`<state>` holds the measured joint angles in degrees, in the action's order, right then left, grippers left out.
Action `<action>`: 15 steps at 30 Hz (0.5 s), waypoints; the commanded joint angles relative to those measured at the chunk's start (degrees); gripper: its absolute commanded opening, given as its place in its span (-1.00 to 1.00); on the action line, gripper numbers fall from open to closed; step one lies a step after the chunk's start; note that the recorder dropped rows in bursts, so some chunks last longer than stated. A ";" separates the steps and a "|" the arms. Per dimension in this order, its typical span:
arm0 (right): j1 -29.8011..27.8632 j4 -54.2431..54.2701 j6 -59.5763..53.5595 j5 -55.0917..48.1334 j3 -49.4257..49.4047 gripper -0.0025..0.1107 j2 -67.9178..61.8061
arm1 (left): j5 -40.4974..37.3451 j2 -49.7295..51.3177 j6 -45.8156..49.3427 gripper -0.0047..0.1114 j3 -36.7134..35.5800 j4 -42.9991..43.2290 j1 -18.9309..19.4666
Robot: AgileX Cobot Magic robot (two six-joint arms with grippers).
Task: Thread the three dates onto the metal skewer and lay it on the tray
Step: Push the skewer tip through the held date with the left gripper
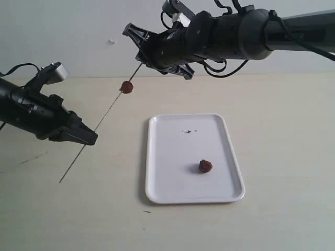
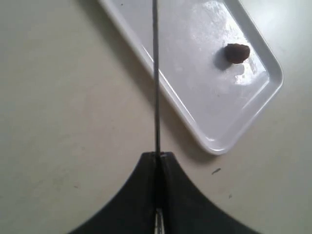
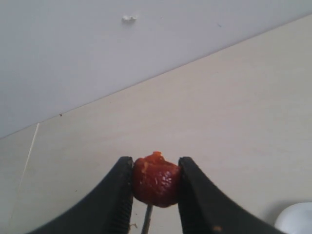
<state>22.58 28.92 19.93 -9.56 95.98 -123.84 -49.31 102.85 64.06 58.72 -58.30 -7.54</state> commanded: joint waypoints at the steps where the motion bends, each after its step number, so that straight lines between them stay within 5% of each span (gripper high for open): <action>1: 0.07 0.00 -0.31 -0.92 0.37 -0.42 0.53 | 0.44 -0.19 2.76 -0.92 -0.09 -3.00 0.12; 15: 0.07 0.87 -0.31 -2.18 0.37 -0.42 0.53 | 1.26 -0.19 3.40 -0.92 -0.09 -5.44 0.12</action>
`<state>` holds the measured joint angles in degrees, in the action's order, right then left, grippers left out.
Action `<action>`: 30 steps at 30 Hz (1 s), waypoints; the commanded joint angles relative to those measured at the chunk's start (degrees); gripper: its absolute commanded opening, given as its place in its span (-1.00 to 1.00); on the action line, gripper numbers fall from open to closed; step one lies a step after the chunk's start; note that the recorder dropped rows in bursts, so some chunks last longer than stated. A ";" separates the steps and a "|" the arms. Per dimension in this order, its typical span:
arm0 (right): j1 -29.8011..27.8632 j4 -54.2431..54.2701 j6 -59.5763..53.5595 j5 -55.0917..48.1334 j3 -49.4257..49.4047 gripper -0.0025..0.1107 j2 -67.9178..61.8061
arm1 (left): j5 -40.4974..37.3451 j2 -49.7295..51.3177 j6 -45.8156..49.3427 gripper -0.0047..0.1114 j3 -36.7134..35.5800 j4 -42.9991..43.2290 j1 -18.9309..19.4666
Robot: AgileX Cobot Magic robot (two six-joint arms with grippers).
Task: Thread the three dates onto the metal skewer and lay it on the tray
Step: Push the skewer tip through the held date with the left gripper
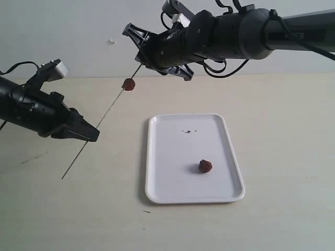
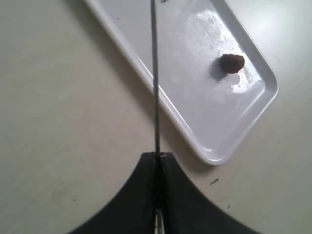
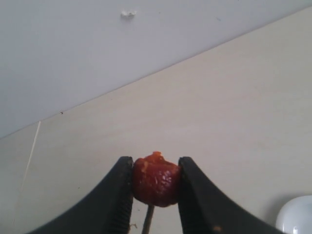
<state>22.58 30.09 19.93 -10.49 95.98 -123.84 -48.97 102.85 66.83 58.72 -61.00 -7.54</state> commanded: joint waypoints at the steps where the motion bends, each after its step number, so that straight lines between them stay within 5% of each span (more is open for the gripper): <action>1: 0.07 -0.30 -0.31 -1.37 0.37 -0.42 0.53 | 1.00 -0.19 0.94 -0.92 -0.09 -3.10 0.12; 15: 0.07 -0.15 -0.31 -2.25 0.37 -0.42 0.53 | 3.04 -0.19 7.18 -0.92 -0.09 -10.26 -0.01; 30: 0.07 -0.26 -0.45 -3.04 0.37 -0.42 0.53 | 9.89 -0.19 14.39 -0.92 -0.09 -15.78 -5.69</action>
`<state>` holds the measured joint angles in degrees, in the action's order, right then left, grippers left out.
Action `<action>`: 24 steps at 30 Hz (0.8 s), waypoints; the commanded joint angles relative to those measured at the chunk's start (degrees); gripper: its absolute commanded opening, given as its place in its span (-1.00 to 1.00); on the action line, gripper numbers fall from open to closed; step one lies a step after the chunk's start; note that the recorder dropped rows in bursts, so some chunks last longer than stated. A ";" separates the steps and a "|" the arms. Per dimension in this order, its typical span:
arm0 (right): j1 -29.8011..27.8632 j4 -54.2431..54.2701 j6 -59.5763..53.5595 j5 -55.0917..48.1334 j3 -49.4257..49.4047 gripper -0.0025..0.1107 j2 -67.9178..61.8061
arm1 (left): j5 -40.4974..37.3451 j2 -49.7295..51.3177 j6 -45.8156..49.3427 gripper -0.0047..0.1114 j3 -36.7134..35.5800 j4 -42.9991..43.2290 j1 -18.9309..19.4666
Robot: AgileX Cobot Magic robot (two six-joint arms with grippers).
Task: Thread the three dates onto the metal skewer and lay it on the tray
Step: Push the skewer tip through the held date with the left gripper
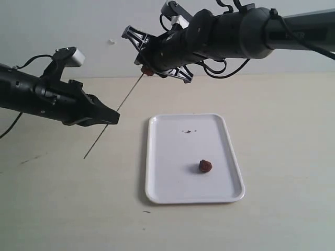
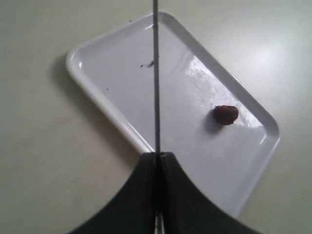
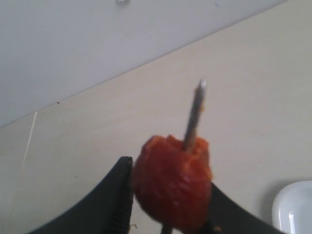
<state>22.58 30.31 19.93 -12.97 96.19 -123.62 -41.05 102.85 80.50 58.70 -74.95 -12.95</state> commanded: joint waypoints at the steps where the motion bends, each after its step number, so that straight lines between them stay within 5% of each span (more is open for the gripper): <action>1: 0.07 -0.48 -0.45 -0.38 0.15 -0.42 0.32 | 1.98 -0.19 0.73 -0.92 -0.07 -1.70 -0.28; 10: 0.07 -0.59 -4.02 0.83 0.15 -0.34 0.32 | 2.41 -0.19 0.73 -0.92 -0.07 -1.14 -0.28; 20: 0.07 -0.75 -4.39 0.95 0.15 0.33 0.32 | 1.75 -0.19 0.73 -0.92 -0.07 -0.03 -0.28; 24: -0.25 -1.01 -4.93 1.71 0.15 0.37 1.46 | 1.75 -0.19 0.20 -0.92 -0.07 2.25 -0.28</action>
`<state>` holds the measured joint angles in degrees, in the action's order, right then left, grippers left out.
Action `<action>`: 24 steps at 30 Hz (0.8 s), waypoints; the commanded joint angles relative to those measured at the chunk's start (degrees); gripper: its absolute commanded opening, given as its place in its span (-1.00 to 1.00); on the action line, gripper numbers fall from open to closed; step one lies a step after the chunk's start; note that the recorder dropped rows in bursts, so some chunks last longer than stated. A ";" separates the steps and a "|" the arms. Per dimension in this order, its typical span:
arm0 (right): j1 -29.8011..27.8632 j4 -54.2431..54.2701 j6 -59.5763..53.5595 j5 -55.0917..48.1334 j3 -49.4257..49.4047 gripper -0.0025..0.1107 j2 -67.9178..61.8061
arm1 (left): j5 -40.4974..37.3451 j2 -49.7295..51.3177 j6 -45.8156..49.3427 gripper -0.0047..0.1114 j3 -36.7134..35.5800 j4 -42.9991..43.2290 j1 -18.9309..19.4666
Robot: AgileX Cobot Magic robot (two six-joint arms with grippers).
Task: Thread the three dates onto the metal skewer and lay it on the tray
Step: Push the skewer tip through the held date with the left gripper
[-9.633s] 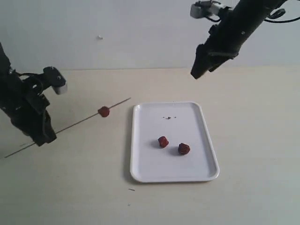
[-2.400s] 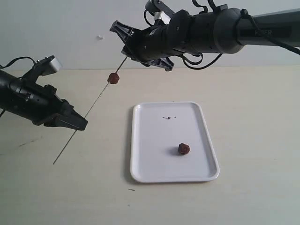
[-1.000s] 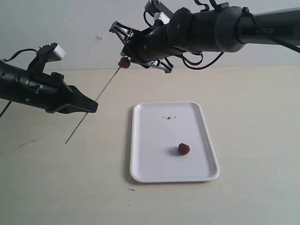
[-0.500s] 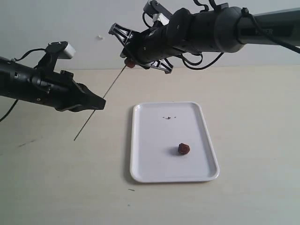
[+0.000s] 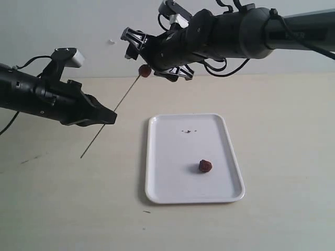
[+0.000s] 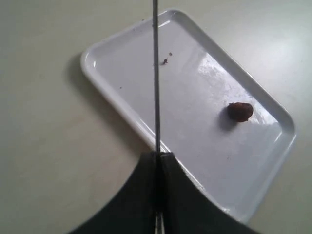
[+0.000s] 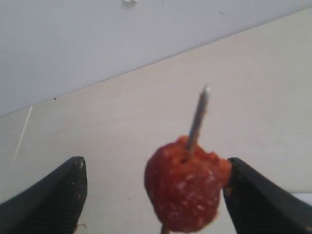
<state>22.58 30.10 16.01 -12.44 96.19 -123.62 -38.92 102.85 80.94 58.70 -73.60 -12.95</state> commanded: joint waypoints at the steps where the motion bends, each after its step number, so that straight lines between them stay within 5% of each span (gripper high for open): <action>1: -0.37 -0.79 -1.01 1.19 0.15 0.37 1.72 | -0.55 -0.19 -0.24 -0.92 -0.07 0.92 -0.28; 24: -1.65 -2.27 -0.96 -0.90 0.15 0.37 2.48 | -2.85 -2.39 -6.39 -0.92 -0.07 9.59 -0.18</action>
<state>21.39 28.54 15.23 -13.06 96.19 -121.91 -41.68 101.04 74.97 58.70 -64.20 -12.95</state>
